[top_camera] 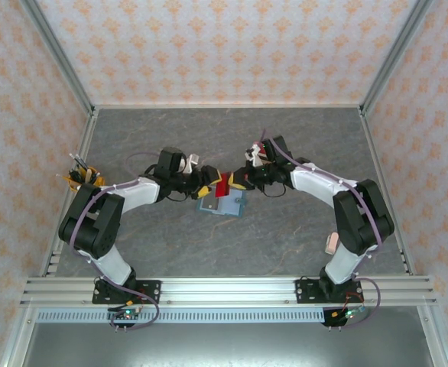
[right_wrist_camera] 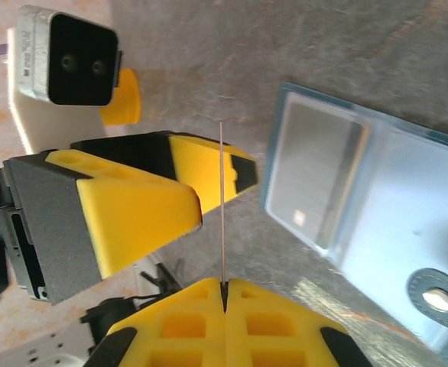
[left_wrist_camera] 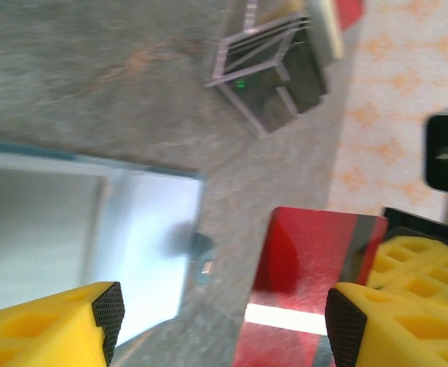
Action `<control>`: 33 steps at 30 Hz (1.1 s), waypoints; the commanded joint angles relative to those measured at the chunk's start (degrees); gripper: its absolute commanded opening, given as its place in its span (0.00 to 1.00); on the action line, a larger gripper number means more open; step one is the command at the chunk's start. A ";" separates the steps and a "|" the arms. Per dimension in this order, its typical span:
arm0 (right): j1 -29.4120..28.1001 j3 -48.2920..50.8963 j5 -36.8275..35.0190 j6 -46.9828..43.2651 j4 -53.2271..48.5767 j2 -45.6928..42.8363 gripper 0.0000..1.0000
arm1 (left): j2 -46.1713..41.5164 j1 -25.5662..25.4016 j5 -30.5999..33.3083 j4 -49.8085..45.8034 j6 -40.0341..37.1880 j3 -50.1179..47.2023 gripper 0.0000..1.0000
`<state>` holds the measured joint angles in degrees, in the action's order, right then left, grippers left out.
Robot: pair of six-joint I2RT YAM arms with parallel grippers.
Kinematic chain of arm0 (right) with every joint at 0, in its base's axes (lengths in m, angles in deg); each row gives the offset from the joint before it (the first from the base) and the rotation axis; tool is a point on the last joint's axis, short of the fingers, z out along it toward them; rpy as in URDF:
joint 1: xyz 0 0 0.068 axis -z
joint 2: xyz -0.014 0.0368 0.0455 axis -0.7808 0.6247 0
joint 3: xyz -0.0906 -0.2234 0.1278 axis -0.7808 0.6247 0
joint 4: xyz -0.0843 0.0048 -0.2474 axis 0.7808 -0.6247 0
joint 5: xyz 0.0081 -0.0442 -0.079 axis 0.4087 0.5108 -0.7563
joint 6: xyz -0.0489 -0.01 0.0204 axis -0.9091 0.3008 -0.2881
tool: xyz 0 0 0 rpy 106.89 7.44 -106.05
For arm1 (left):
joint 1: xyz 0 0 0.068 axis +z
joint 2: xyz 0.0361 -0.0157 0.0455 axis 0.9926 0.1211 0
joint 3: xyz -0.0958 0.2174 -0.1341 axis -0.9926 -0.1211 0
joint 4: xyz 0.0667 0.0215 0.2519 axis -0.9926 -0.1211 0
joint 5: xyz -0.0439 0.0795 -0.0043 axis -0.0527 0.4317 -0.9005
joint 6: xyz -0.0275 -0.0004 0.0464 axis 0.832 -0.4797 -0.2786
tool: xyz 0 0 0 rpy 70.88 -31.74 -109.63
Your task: Take the credit cards out of the card holder
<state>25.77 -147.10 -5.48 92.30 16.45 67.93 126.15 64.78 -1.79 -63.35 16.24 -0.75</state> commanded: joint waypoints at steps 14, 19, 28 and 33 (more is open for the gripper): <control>2.36 1.78 8.60 9.89 16.81 -1.67 0.01 | -6.56 0.24 -5.74 15.99 7.70 -0.88 0.04; 2.36 3.71 8.41 17.65 26.70 -2.25 0.26 | -7.47 0.11 -4.25 17.64 10.56 -1.11 0.00; 1.75 2.09 8.14 20.20 29.19 -1.76 0.21 | -9.52 -0.28 -3.23 15.96 11.47 -0.38 0.00; 1.57 0.82 8.52 20.38 29.02 -2.09 0.18 | -9.92 -0.54 -3.38 14.47 11.31 -0.09 0.00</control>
<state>27.83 -144.08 2.09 112.23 42.94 67.39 118.20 64.98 -5.26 -48.57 27.19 -1.39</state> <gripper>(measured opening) 0.180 0.055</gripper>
